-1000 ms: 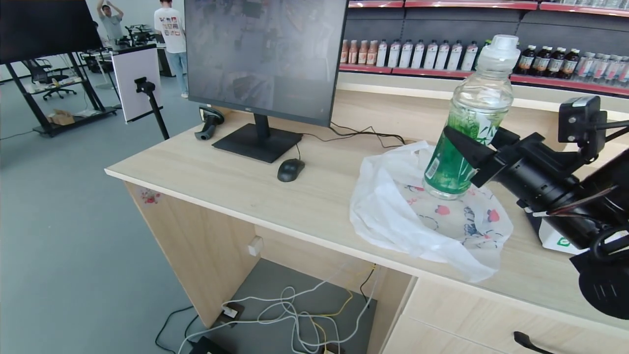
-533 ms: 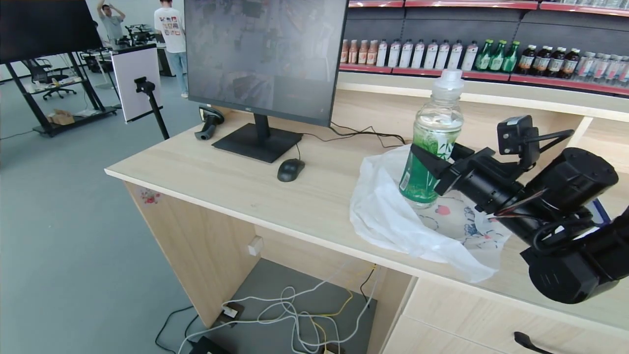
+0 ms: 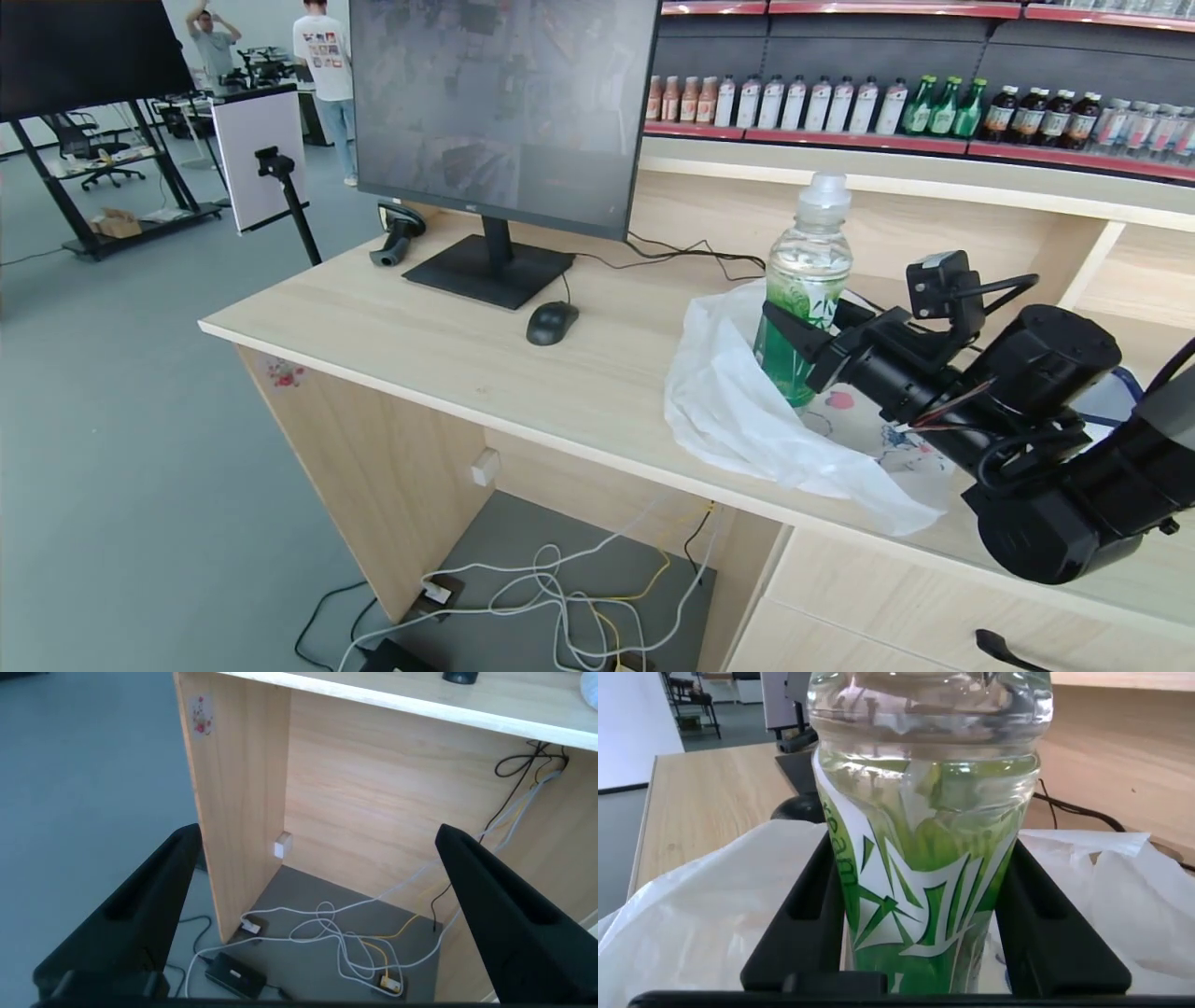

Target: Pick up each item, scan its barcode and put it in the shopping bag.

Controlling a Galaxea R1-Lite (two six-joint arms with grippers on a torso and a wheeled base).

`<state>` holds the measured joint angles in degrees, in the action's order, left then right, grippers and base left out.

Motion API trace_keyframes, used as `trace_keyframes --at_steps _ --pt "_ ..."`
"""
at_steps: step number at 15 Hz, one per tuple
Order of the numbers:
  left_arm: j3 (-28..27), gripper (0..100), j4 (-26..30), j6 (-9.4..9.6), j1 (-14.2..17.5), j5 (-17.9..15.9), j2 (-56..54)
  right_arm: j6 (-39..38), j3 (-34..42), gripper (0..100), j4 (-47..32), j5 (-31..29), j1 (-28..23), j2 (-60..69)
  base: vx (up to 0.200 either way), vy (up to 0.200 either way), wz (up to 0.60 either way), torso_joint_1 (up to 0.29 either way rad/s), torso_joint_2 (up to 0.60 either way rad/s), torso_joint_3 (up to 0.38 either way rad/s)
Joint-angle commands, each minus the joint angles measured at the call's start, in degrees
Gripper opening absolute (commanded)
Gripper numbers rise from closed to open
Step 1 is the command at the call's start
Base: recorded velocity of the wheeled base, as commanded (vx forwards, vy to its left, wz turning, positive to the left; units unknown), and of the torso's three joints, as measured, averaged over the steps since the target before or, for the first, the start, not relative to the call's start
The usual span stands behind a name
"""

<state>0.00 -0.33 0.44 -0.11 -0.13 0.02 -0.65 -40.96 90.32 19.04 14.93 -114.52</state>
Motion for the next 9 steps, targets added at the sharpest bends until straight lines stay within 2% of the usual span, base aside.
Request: trace_keyframes --at_steps 1,9 --pt "0.0 100 0.0 0.00 0.0 0.0 0.0 0.0 0.3 0 -0.3 0.0 0.0 -0.8 0.000 0.000 0.00 0.000 0.00 0.000" --pt "0.0 100 0.0 0.00 0.0 0.0 0.0 0.2 4.3 0 -0.3 0.0 -0.5 -0.7 0.000 0.000 0.00 0.000 0.00 0.000"
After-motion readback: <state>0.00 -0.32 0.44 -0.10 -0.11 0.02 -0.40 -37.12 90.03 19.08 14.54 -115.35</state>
